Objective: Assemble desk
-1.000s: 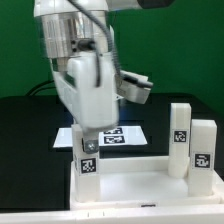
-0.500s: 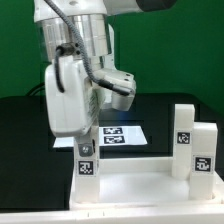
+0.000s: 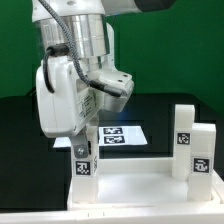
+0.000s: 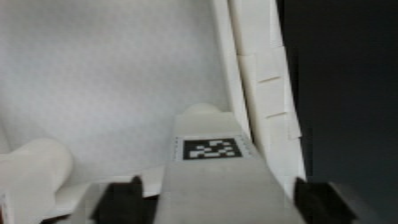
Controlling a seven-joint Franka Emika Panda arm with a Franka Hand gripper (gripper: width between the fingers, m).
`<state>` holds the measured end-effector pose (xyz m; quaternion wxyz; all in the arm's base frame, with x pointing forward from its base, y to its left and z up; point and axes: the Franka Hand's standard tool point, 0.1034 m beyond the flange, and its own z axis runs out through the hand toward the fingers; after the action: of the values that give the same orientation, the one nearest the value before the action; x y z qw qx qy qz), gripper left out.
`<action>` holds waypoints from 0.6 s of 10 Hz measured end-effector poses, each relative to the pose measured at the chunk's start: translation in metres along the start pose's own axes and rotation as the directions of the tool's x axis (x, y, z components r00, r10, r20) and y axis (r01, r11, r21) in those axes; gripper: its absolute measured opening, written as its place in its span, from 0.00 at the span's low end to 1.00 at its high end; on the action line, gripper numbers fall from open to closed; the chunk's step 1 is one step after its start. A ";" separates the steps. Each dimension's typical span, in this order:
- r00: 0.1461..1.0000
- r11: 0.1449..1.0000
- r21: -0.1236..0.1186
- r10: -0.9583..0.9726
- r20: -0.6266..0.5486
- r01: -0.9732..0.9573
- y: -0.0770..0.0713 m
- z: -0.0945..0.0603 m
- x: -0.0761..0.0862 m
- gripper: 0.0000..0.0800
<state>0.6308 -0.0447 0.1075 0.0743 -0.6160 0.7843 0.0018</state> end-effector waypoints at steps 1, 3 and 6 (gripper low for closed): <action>1.000 1.000 0.015 -0.014 0.010 0.014 -0.004 -0.010 -0.002 0.76; 0.999 0.999 0.043 -0.030 0.034 0.028 -0.014 -0.038 -0.003 0.80; 0.999 0.999 0.045 -0.021 0.042 0.019 -0.014 -0.040 -0.004 0.81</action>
Offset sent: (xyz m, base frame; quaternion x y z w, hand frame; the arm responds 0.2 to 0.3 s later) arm -0.0022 0.0029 0.0382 -0.0119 -0.0522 0.0254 0.9982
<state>0.6410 -0.0483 0.1485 0.1048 -0.6219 0.7760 -0.0035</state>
